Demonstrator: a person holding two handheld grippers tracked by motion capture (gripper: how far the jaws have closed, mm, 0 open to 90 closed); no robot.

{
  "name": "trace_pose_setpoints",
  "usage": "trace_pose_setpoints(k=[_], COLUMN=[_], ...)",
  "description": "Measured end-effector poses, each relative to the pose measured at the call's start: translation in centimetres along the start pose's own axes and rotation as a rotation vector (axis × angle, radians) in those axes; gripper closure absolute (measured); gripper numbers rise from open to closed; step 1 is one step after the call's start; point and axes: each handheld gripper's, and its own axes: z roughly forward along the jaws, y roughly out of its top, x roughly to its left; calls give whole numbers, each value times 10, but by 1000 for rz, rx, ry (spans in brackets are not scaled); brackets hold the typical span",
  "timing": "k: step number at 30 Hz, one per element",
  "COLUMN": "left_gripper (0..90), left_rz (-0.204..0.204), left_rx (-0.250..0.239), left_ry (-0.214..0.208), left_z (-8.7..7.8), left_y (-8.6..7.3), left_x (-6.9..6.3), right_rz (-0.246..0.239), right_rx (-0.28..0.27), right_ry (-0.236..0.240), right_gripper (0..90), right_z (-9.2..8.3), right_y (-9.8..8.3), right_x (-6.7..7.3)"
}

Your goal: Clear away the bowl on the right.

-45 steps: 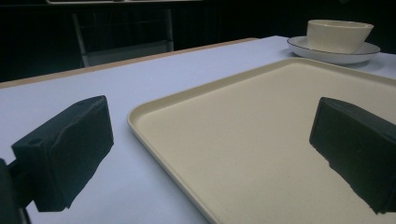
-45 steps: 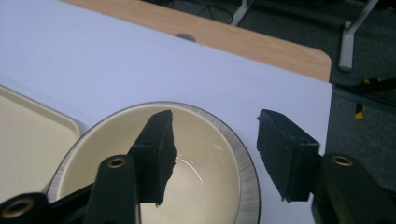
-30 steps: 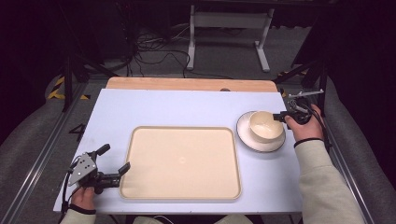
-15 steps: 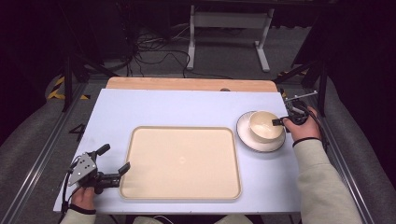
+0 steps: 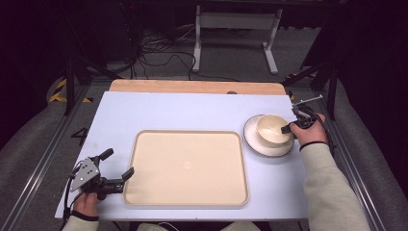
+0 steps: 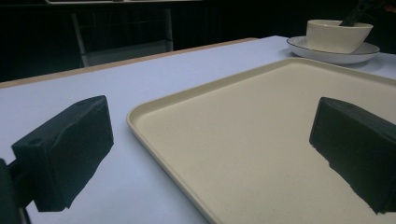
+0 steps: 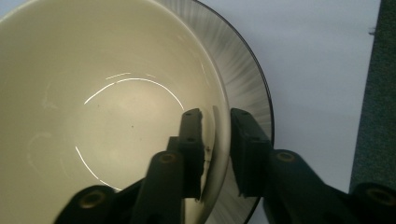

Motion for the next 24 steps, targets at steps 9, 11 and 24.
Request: trace_pose_setpoints(k=[9, 11, 24], left_gripper=[3, 3, 3], left_rz=[-1, 0, -1], left_rx=[0, 0, -2], left_ry=[0, 0, 1], left_z=[0, 0, 0], left_y=[0, 0, 0], left_x=[0, 0, 0], right_rz=[102, 110, 162], right_rx=[11, 11, -34], right_ry=[-3, -5, 50], right_gripper=[849, 849, 838], right_z=[-4, -5, -29], right_y=[0, 0, 0], right_x=[4, 4, 5])
